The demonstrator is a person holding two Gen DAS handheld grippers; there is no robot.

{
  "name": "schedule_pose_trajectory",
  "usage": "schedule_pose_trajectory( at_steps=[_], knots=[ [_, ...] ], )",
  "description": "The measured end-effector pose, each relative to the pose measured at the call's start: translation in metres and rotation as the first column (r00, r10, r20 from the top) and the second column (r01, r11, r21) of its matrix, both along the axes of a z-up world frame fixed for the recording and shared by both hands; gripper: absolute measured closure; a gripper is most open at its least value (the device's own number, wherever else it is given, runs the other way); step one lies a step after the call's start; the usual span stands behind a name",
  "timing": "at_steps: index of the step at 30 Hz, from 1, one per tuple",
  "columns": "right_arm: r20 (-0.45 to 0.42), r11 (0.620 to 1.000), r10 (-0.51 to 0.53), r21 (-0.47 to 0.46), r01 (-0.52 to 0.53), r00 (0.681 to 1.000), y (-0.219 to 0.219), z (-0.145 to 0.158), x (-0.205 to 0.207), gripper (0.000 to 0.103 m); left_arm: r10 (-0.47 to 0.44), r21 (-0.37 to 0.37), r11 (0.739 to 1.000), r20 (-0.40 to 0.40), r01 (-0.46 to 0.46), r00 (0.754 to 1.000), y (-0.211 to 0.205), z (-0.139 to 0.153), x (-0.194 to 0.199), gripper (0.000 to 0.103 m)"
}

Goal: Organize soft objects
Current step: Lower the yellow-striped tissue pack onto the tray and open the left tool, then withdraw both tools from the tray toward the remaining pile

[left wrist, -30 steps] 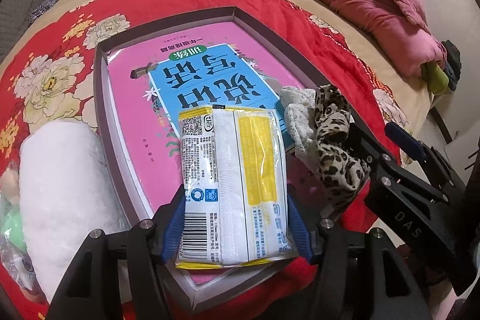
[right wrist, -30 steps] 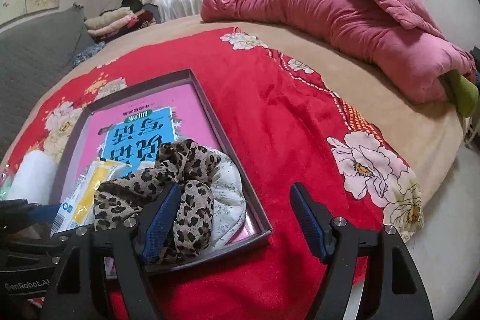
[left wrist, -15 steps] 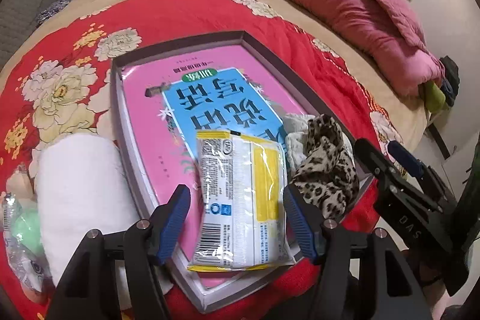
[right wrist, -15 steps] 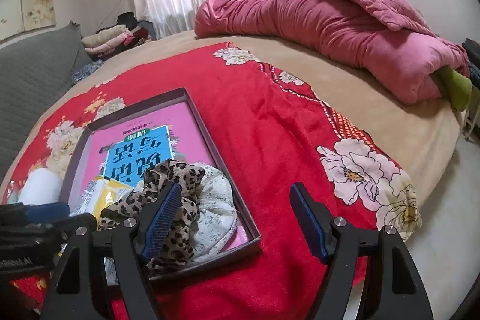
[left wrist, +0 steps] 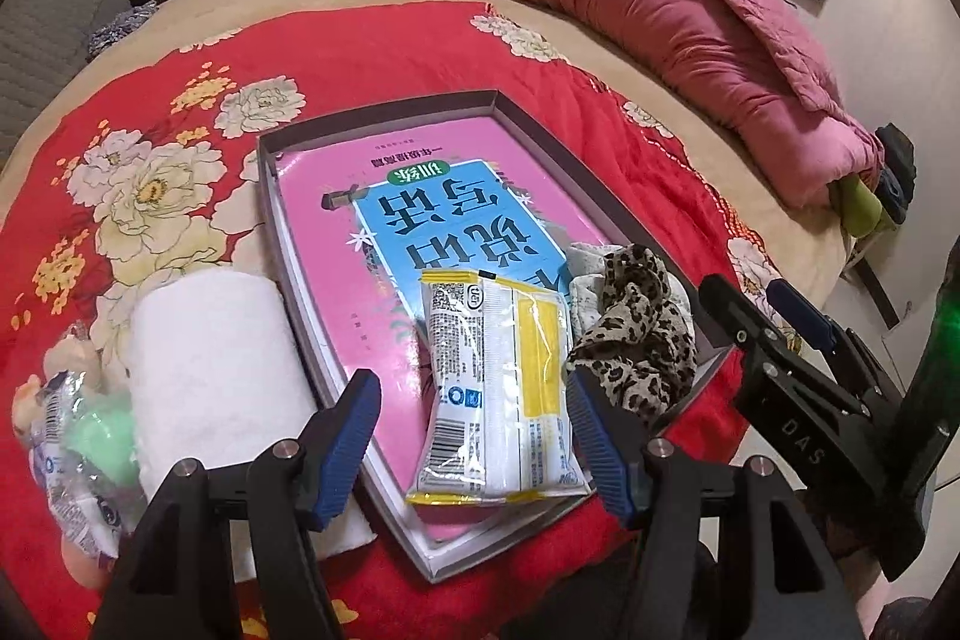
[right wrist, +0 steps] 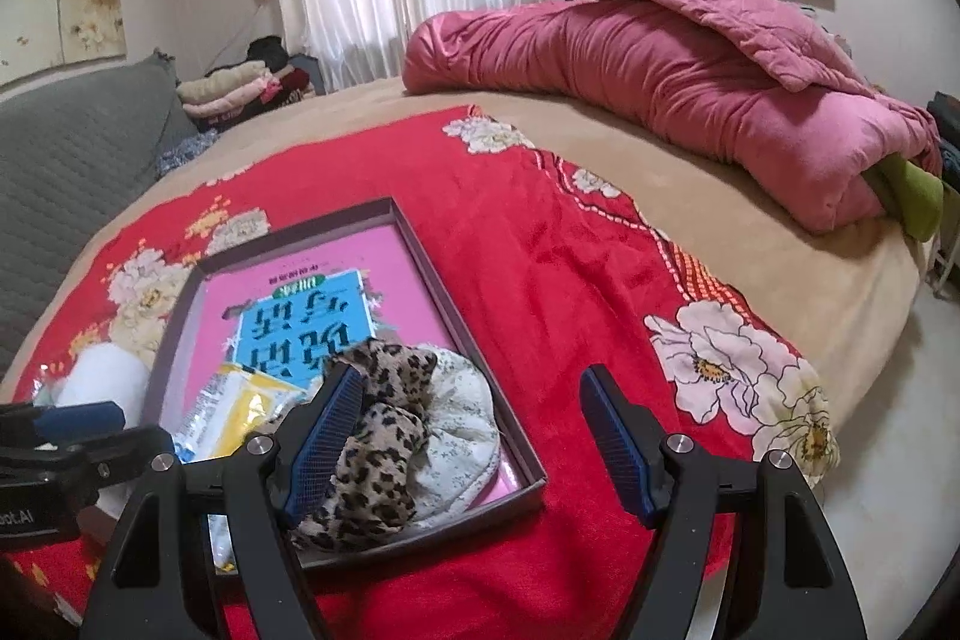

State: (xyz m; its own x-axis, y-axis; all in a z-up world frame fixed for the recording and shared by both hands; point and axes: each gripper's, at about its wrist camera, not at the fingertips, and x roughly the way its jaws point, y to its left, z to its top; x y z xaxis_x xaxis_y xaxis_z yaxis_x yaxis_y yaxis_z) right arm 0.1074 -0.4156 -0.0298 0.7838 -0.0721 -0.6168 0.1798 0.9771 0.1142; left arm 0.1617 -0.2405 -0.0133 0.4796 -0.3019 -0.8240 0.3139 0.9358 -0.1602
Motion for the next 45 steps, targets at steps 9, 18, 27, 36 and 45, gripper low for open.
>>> schedule_pose_trajectory(
  at_steps=[9, 18, 27, 36, 45],
  knots=[
    [0.032, 1.000, 0.007, -0.017, -0.006, 0.999, 0.013, 0.014, -0.009, 0.026, 0.003, -0.002, 1.000, 0.023, -0.003, 1.000, 0.009, 0.009, -0.014, 0.039],
    [0.036, 1.000, -0.001, -0.026, 0.002, 0.999, 0.022, 0.022, -0.018, 0.026, 0.016, -0.012, 1.000, 0.030, -0.016, 0.999, 0.026, 0.013, -0.030, 0.039],
    [0.065, 0.999, -0.003, -0.045, 0.006, 0.998, 0.031, 0.036, -0.031, 0.026, 0.029, -0.026, 0.999, 0.049, -0.028, 0.998, 0.039, 0.022, -0.045, 0.039],
    [0.096, 0.998, 0.001, -0.059, 0.004, 0.995, 0.039, 0.048, -0.043, 0.026, 0.035, -0.038, 0.999, 0.068, -0.032, 0.997, 0.048, 0.032, -0.057, 0.039],
    [0.127, 0.996, 0.037, -0.081, -0.027, 0.991, 0.057, 0.061, -0.049, 0.026, 0.057, -0.061, 0.997, 0.083, -0.052, 0.995, 0.068, 0.039, -0.068, 0.039]
  ],
)
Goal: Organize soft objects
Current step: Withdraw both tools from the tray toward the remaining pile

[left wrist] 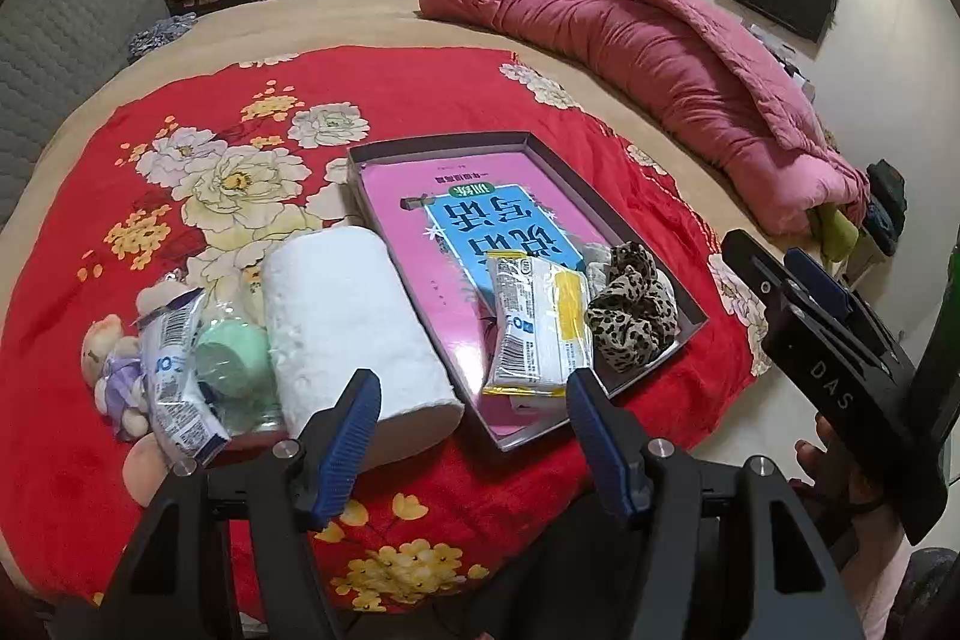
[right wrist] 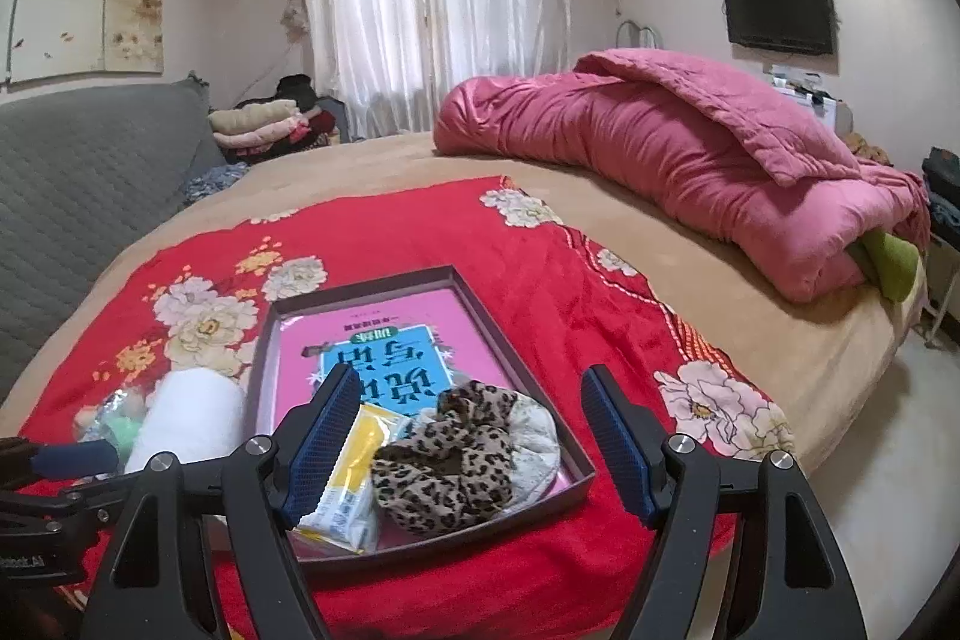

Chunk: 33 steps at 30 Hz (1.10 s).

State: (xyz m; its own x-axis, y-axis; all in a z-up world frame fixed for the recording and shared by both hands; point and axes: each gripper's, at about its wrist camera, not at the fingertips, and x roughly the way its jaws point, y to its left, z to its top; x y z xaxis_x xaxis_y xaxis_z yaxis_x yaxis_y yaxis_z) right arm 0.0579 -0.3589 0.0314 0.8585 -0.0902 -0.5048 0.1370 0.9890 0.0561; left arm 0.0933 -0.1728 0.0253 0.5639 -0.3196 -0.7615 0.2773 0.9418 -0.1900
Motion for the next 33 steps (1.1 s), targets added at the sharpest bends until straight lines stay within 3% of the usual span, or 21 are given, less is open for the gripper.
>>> schedule_pose_trajectory(
  at_steps=[20, 33],
  knots=[
    [0.036, 0.992, 0.120, -0.047, -0.118, 0.992, 0.050, 0.022, -0.010, 0.026, 0.076, -0.023, 0.997, 0.025, -0.075, 0.997, 0.042, 0.006, -0.011, 0.039],
    [0.028, 0.977, 0.204, -0.062, -0.202, 0.979, 0.080, 0.027, -0.014, 0.026, 0.137, 0.001, 0.991, 0.052, -0.137, 0.989, 0.075, 0.007, -0.018, 0.039]
  ],
)
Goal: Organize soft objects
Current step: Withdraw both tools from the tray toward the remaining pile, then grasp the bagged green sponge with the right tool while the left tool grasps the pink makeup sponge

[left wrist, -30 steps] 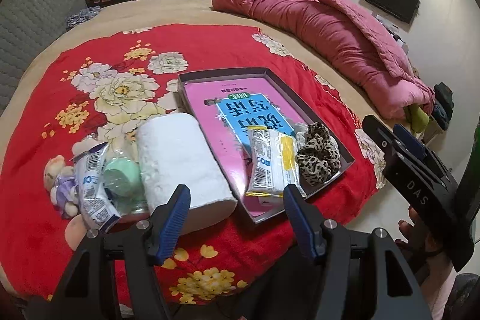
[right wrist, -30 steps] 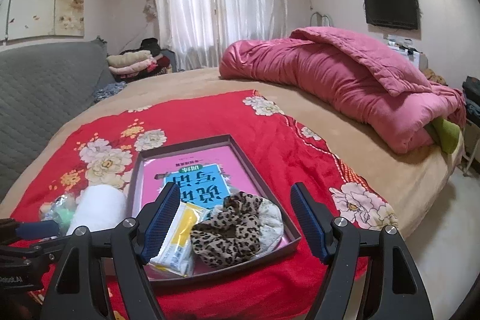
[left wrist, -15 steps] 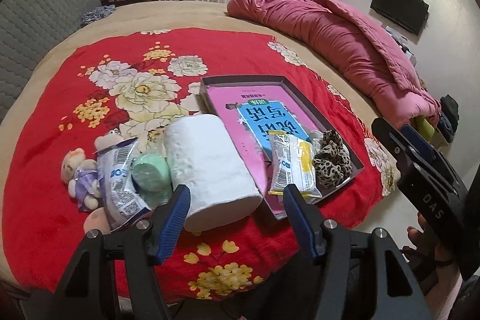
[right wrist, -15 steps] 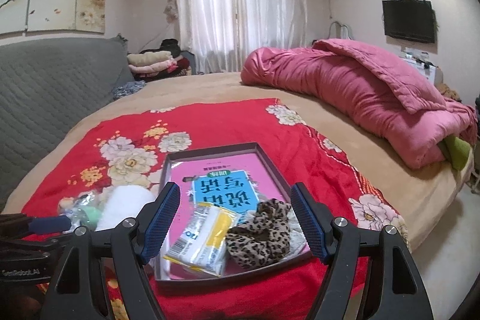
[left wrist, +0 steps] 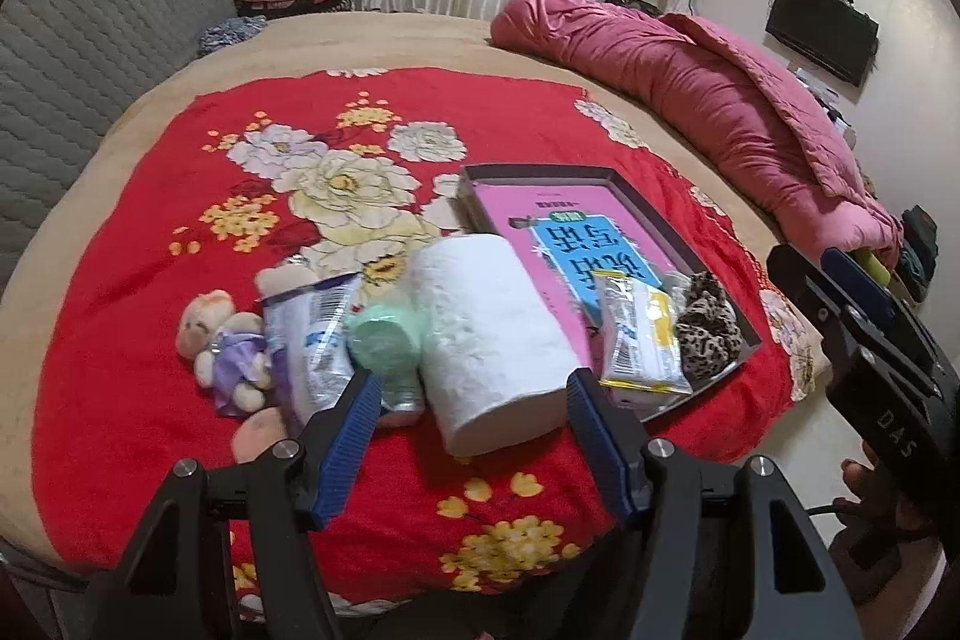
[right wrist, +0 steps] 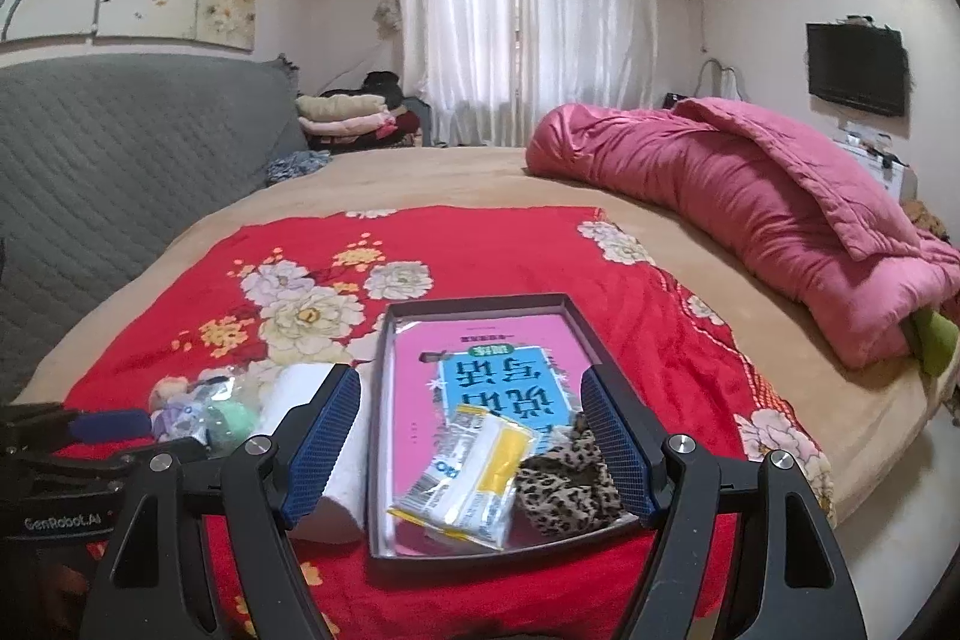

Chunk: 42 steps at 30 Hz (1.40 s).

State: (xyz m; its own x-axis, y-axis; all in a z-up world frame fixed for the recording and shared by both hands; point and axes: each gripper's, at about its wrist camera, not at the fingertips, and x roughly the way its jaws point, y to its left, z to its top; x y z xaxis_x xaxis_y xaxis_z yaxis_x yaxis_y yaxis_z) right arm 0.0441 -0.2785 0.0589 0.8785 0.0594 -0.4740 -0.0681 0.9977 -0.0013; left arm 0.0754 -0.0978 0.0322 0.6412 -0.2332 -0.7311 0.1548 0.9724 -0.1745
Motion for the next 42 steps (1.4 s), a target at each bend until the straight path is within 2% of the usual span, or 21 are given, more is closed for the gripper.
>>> schedule_pose_trajectory(
  at_steps=[10, 13, 23, 30, 35, 42],
  knots=[
    [-0.009, 0.995, 0.089, -0.033, -0.089, 0.996, 0.035, 0.005, -0.005, 0.026, 0.052, 0.004, 0.999, 0.011, -0.052, 0.999, 0.025, 0.003, -0.005, 0.039],
    [-0.021, 0.993, 0.115, -0.014, -0.115, 0.993, 0.044, 0.006, -0.005, 0.026, 0.060, 0.001, 0.998, 0.008, -0.060, 0.998, 0.031, 0.002, -0.006, 0.039],
    [-0.035, 0.965, 0.254, -0.053, -0.255, 0.967, 0.093, 0.008, -0.012, 0.025, 0.170, -0.024, 0.985, -0.036, -0.170, 0.985, 0.093, -0.019, -0.009, 0.039],
    [-0.059, 0.937, 0.332, -0.098, -0.337, 0.941, 0.119, 0.000, -0.015, 0.025, 0.237, -0.069, 0.968, -0.087, -0.243, 0.968, 0.134, -0.035, -0.008, 0.039],
    [-0.096, 0.924, 0.357, -0.114, -0.366, 0.929, 0.128, -0.011, -0.011, 0.025, 0.213, -0.147, 0.960, -0.166, -0.238, 0.963, 0.144, -0.058, -0.002, 0.039],
    [-0.168, 0.905, 0.387, -0.121, -0.409, 0.907, 0.140, -0.033, 0.000, 0.025, 0.191, -0.167, 0.958, -0.239, -0.234, 0.952, 0.143, -0.084, 0.008, 0.039]
  ],
)
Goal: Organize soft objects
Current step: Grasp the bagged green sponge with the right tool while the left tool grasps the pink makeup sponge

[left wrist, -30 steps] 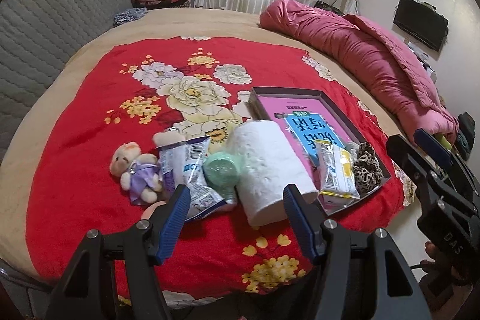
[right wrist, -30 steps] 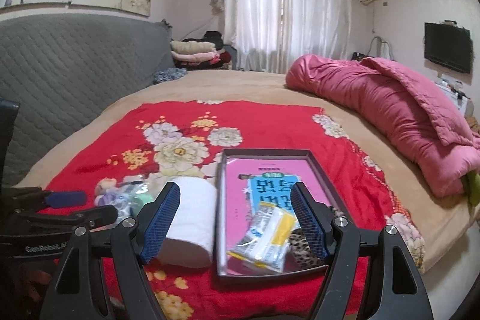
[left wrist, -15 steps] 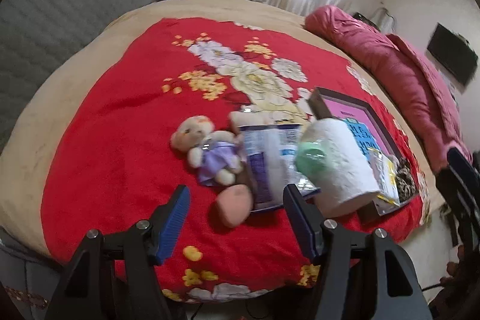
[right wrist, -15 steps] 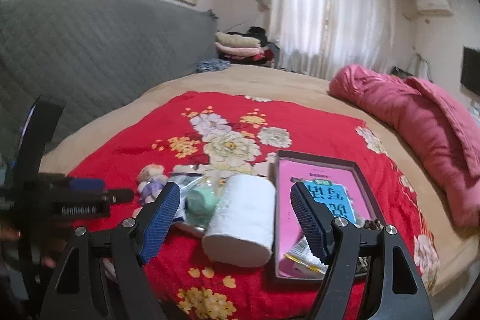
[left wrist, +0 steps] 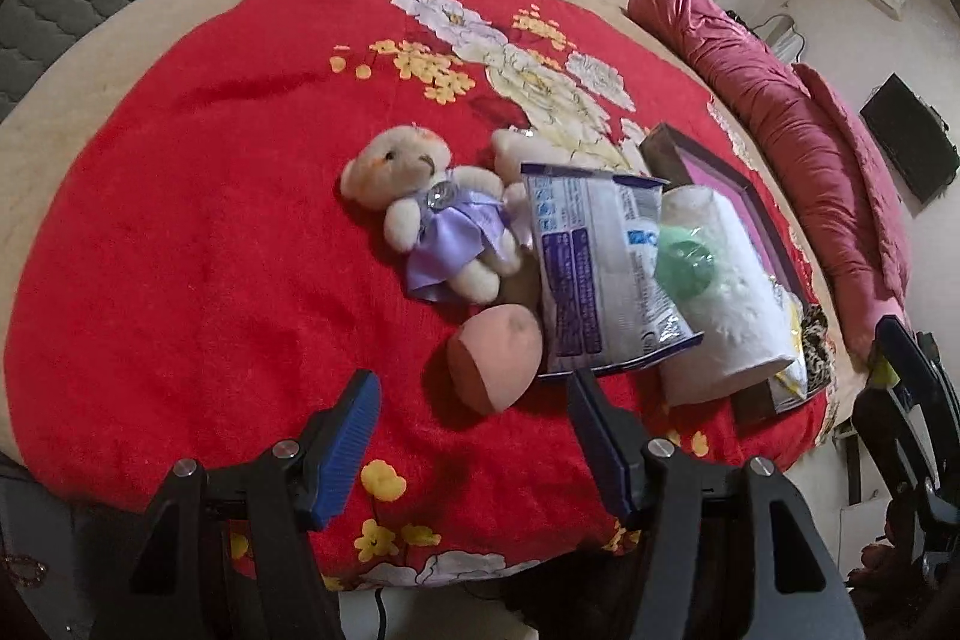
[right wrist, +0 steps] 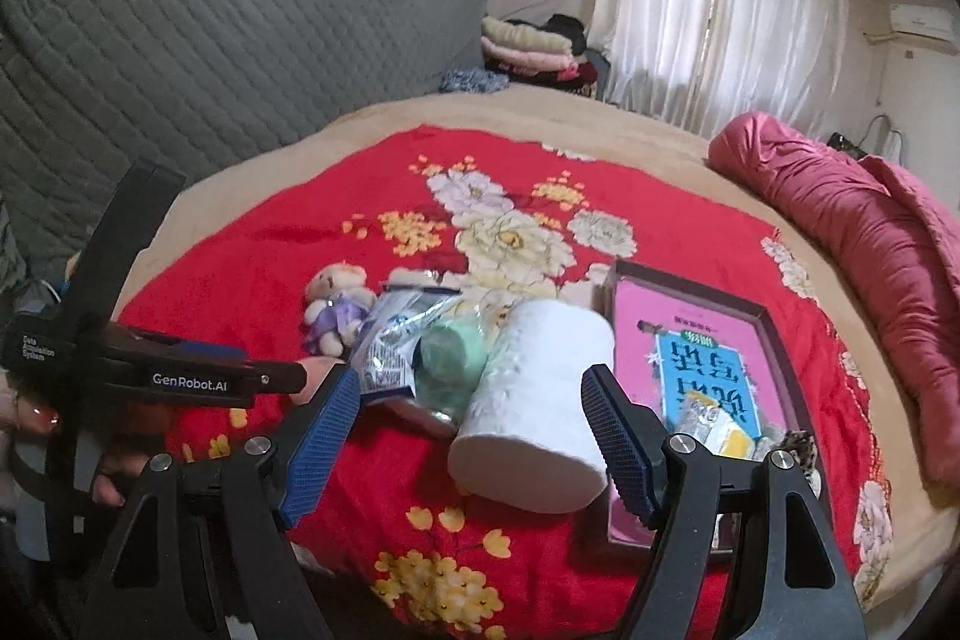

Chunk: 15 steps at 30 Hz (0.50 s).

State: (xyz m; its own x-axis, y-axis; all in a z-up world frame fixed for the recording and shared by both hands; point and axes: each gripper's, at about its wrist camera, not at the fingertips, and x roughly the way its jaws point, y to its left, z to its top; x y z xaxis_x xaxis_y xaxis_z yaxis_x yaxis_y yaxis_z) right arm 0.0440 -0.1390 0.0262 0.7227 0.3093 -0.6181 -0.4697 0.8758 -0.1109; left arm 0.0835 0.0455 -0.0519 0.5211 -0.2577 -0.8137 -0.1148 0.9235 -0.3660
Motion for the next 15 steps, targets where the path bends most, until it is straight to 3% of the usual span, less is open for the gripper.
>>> schedule_pose_trajectory(
  at_steps=[12, 15],
  knots=[
    [-0.043, 1.000, -0.012, -0.006, 0.012, 0.999, 0.003, -0.019, 0.030, 0.025, -0.064, 0.017, 0.998, -0.029, 0.065, 0.998, -0.014, -0.022, 0.023, 0.039],
    [-0.048, 1.000, -0.012, -0.004, 0.011, 0.999, 0.005, -0.022, 0.041, 0.025, -0.067, 0.008, 0.998, -0.024, 0.067, 0.997, -0.012, -0.024, 0.028, 0.047]
  ],
)
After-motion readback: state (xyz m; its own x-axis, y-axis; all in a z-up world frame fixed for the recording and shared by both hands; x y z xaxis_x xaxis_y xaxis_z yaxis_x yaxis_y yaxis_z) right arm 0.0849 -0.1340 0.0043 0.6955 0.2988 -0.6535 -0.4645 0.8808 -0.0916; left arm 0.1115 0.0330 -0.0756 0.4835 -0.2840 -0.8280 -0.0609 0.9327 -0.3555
